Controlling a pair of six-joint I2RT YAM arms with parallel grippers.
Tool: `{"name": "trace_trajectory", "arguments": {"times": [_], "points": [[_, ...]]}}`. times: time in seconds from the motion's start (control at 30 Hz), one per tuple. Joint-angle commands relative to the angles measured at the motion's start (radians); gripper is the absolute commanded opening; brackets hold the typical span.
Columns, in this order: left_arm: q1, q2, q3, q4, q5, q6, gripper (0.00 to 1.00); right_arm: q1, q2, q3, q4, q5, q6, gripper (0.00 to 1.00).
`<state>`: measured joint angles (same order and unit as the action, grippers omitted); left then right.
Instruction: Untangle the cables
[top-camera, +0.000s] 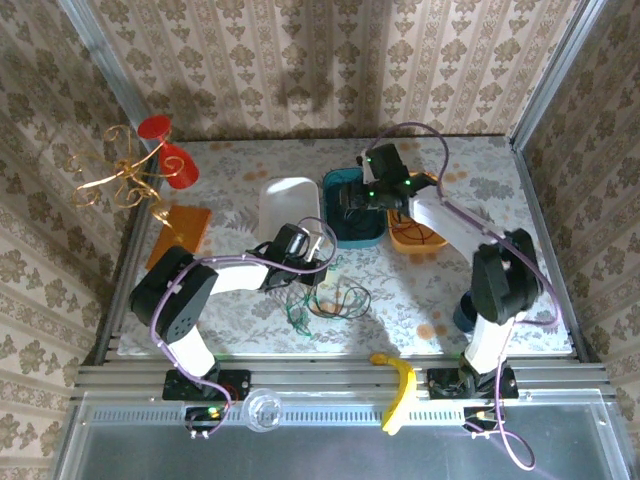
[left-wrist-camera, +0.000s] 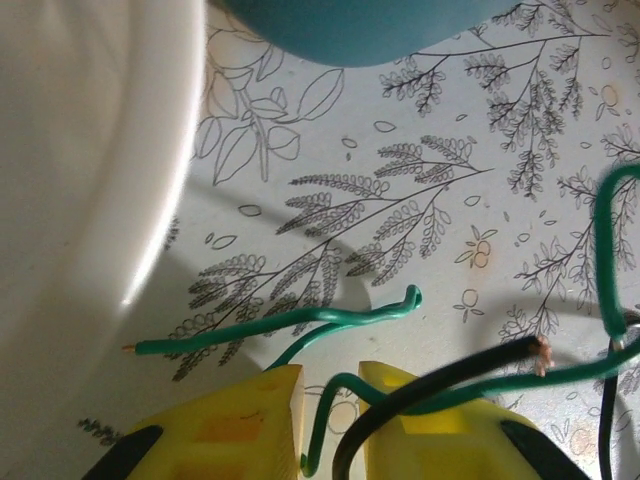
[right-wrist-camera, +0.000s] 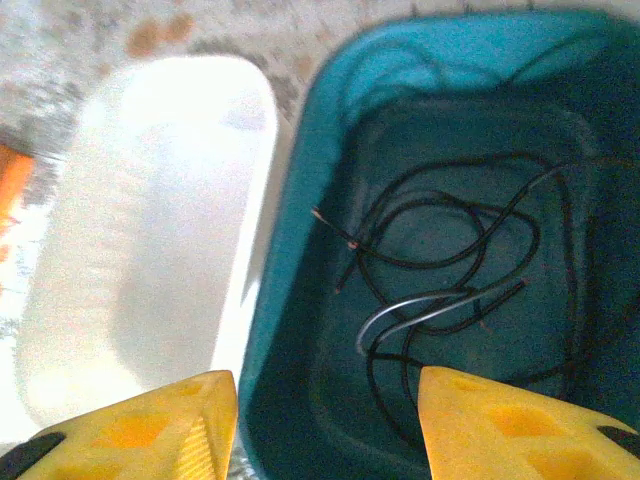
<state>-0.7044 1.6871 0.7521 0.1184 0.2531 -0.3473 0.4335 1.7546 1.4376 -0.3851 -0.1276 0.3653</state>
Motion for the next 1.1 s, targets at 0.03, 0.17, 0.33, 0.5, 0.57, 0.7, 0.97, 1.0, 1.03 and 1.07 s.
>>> {"name": "trace_trajectory", "arguments": {"times": [0.03, 0.17, 0.33, 0.5, 0.57, 0.7, 0.97, 1.0, 1.03, 1.07], "points": [[0.017, -0.024, -0.022, -0.069, -0.041, -0.003, 0.23, 0.018, -0.166, -0.119, -0.008, -0.004, -0.045, 0.52], [0.027, -0.029, -0.026, -0.06, -0.028, -0.007, 0.23, 0.073, -0.282, -0.276, -0.087, -0.087, -0.076, 0.51], [0.03, -0.027, -0.031, -0.052, -0.017, -0.009, 0.23, 0.195, -0.321, -0.437, -0.176, -0.094, -0.103, 0.5], [0.031, -0.024, -0.031, -0.051, -0.017, -0.012, 0.23, 0.263, -0.26, -0.488, -0.224, 0.042, -0.075, 0.49], [0.031, -0.026, -0.034, -0.051, -0.019, -0.013, 0.23, 0.269, -0.238, -0.503, -0.227, 0.093, -0.063, 0.49], [0.031, -0.029, -0.036, -0.049, -0.021, -0.015, 0.23, 0.268, -0.198, -0.533, -0.191, 0.118, -0.039, 0.49], [0.031, -0.03, -0.034, -0.054, -0.015, -0.012, 0.24, 0.27, -0.102, -0.537, -0.138, 0.178, -0.008, 0.47], [0.03, -0.03, -0.034, -0.056, -0.015, -0.011, 0.24, 0.272, -0.095, -0.537, -0.129, 0.185, -0.004, 0.46], [0.029, -0.03, -0.034, -0.056, -0.015, -0.01, 0.24, 0.275, -0.086, -0.536, -0.132, 0.202, 0.001, 0.46], [0.029, -0.03, -0.035, -0.056, -0.015, -0.009, 0.24, 0.283, -0.076, -0.533, -0.14, 0.223, 0.005, 0.45]]}}
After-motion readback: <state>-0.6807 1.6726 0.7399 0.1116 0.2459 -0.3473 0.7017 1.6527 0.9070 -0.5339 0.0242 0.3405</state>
